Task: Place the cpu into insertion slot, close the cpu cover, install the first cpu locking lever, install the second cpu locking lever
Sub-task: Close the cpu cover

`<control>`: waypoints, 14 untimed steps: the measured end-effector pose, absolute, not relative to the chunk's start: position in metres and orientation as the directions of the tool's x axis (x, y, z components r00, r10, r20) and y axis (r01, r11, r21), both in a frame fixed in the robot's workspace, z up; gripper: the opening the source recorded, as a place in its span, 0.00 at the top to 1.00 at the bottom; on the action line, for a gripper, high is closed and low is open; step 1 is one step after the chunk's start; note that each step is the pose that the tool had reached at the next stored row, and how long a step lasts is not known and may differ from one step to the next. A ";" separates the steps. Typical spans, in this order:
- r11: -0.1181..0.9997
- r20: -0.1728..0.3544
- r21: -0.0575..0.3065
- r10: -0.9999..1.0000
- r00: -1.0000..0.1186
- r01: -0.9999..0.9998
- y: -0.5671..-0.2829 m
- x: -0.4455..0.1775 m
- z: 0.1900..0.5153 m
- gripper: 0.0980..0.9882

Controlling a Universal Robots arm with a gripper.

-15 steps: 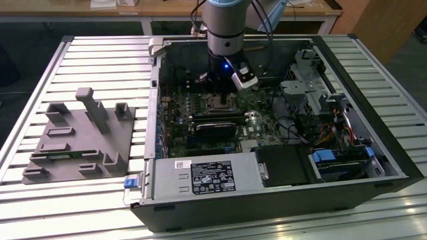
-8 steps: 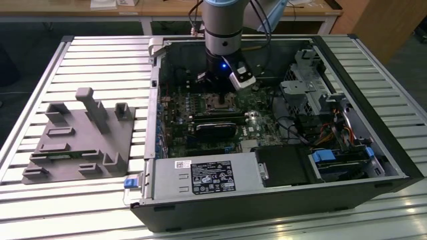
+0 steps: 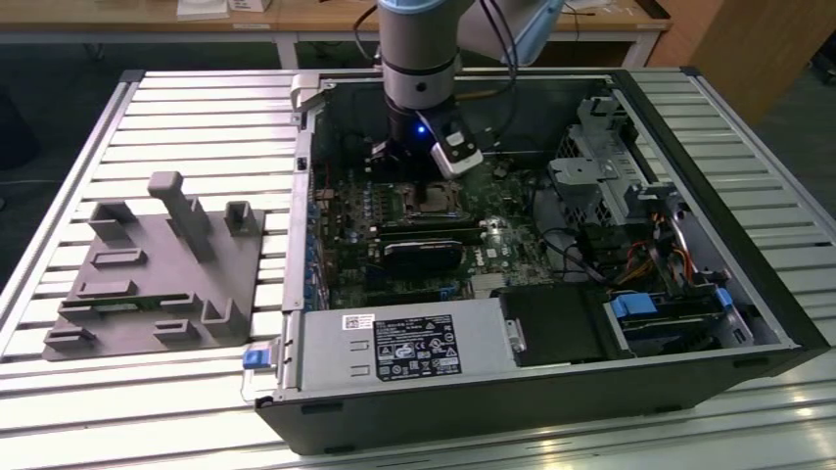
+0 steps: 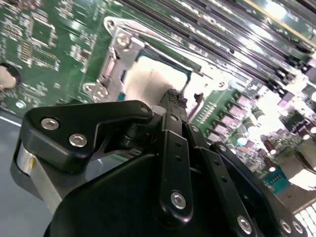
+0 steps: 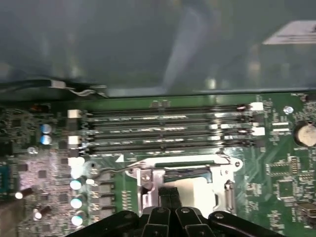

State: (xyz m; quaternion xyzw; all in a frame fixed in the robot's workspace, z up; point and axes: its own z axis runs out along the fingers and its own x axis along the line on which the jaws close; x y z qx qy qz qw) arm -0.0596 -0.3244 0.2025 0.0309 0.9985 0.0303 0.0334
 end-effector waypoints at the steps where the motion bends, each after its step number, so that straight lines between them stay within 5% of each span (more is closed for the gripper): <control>1: 0.996 -0.065 0.067 0.064 -0.996 0.060 -0.324 -0.062 0.202 0.99; 14: 0.992 -0.062 0.113 0.067 -0.996 0.060 -0.332 -0.066 0.201 0.99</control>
